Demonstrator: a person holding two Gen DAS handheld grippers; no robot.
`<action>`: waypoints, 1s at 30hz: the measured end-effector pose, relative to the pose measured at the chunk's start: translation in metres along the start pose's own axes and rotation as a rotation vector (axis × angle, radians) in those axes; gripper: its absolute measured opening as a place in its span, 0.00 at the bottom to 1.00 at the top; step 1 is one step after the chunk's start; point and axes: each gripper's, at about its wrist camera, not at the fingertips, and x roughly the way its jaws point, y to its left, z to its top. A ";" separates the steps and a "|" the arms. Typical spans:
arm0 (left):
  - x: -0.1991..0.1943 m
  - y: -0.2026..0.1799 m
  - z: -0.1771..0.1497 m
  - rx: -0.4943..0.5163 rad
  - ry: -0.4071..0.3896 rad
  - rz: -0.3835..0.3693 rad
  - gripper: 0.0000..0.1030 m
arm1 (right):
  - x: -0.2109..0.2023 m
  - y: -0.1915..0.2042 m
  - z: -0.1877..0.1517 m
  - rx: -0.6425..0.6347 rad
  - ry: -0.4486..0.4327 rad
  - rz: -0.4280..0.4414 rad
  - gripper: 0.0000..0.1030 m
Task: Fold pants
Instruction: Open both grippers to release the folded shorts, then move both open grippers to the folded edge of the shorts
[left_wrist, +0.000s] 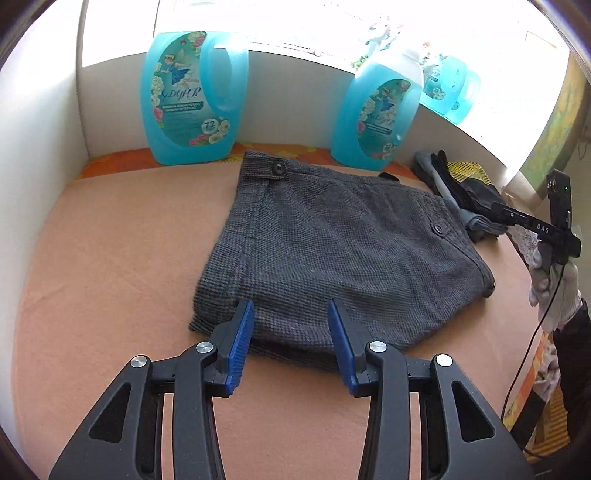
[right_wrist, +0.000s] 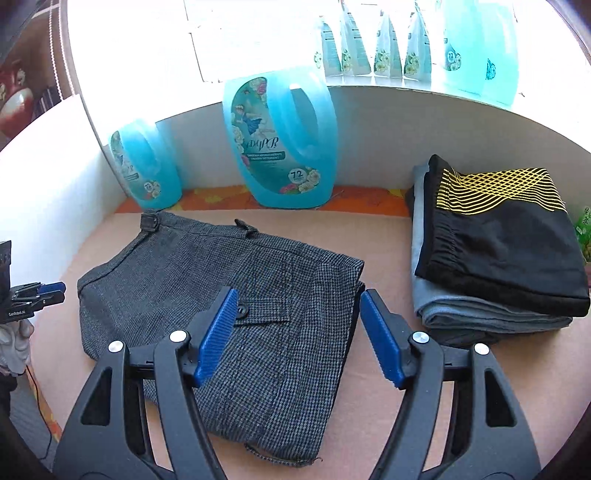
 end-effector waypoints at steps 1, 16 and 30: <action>-0.003 -0.007 -0.009 0.015 0.007 -0.012 0.39 | -0.003 0.007 -0.006 -0.010 0.001 -0.012 0.69; 0.037 -0.052 -0.043 0.012 0.091 -0.124 0.39 | -0.081 0.030 -0.056 0.065 -0.080 -0.032 0.69; 0.033 -0.043 -0.047 -0.033 0.096 -0.111 0.06 | -0.066 0.020 -0.090 0.236 -0.032 0.022 0.70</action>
